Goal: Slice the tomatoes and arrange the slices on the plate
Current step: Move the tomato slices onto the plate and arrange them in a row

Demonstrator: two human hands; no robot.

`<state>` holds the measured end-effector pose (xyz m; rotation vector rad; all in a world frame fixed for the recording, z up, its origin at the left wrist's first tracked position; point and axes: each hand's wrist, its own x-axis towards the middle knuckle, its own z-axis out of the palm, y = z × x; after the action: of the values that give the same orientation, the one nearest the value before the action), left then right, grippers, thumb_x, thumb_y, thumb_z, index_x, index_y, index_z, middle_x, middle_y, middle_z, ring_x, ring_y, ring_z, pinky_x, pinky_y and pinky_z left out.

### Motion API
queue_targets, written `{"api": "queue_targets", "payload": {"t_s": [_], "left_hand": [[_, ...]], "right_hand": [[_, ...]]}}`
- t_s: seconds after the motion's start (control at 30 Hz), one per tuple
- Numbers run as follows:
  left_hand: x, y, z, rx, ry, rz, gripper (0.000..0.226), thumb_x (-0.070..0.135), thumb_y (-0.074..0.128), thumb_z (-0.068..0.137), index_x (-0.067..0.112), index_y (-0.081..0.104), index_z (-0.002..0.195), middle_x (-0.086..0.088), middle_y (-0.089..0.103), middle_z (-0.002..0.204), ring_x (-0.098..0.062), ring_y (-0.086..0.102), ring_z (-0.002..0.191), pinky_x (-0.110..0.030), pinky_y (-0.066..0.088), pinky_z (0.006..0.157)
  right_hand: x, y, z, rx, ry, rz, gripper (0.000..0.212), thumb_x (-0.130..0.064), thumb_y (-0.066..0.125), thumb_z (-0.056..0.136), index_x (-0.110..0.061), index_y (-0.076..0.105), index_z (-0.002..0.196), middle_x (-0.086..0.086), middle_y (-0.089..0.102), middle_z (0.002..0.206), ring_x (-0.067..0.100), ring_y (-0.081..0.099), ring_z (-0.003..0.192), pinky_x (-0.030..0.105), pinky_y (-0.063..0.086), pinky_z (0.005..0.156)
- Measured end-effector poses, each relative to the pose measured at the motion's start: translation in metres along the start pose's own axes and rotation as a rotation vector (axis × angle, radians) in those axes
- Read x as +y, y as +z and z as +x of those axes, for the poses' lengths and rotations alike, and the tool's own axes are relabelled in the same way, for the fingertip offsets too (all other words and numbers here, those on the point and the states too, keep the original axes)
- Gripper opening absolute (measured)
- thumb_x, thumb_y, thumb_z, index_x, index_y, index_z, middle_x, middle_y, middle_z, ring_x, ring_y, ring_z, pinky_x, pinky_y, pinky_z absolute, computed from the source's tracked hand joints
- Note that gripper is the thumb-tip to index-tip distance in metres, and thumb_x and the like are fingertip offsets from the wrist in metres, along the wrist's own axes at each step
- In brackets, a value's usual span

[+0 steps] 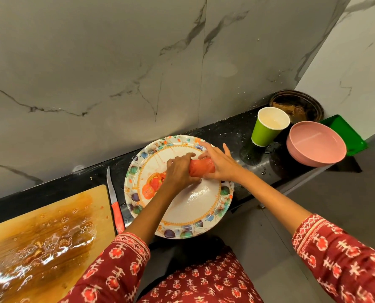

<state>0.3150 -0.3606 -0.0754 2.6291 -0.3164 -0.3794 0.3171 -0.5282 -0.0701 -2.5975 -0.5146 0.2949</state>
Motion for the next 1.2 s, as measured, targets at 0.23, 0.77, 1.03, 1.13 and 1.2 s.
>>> {"api": "queue_targets", "payload": {"t_s": [0.23,0.77,1.03,1.13,1.2], "left_hand": [[-0.001,0.001,0.001,0.030,0.013,-0.006,0.072,0.041,0.072,0.075,0.021,0.038,0.135,-0.005,0.051,0.133,-0.023,0.047,0.120,-0.040,0.032,0.107],[0.004,0.001,0.003,0.015,0.053,0.043,0.067,0.054,0.066,0.075,0.022,0.044,0.130,-0.003,0.053,0.127,-0.021,0.048,0.117,-0.044,0.031,0.105],[0.003,-0.002,0.004,0.013,0.027,-0.038,0.059,0.045,0.069,0.076,0.020,0.047,0.125,-0.003,0.056,0.124,-0.019,0.051,0.112,-0.038,0.036,0.102],[0.000,-0.005,0.003,0.009,0.027,-0.083,0.060,0.043,0.070,0.076,0.020,0.045,0.125,-0.004,0.055,0.124,-0.020,0.052,0.111,-0.037,0.037,0.101],[-0.002,-0.006,0.003,0.010,0.028,-0.095,0.059,0.044,0.070,0.076,0.020,0.045,0.124,-0.004,0.055,0.124,-0.021,0.052,0.112,-0.038,0.037,0.102]], "right_hand": [[0.001,0.003,0.005,0.016,-0.004,0.069,0.097,-0.026,0.071,0.077,-0.016,0.006,0.148,0.000,0.055,0.126,0.022,0.030,0.137,0.057,-0.008,0.114],[0.005,-0.006,0.002,-0.021,0.021,0.121,0.101,-0.028,0.074,0.074,-0.021,0.005,0.148,-0.004,0.052,0.126,0.019,0.035,0.131,0.056,-0.007,0.114],[0.006,-0.005,-0.003,0.042,0.009,0.114,0.099,-0.022,0.073,0.074,-0.021,0.008,0.148,-0.006,0.055,0.122,0.017,0.038,0.128,0.054,-0.003,0.115],[0.005,-0.004,-0.003,0.083,0.009,0.109,0.095,-0.023,0.072,0.076,-0.020,0.010,0.148,-0.005,0.055,0.122,0.017,0.040,0.127,0.053,-0.004,0.115],[0.005,-0.002,-0.001,0.085,0.011,0.096,0.094,-0.024,0.071,0.076,-0.021,0.010,0.148,-0.006,0.056,0.120,0.017,0.041,0.127,0.052,-0.005,0.115]]}}
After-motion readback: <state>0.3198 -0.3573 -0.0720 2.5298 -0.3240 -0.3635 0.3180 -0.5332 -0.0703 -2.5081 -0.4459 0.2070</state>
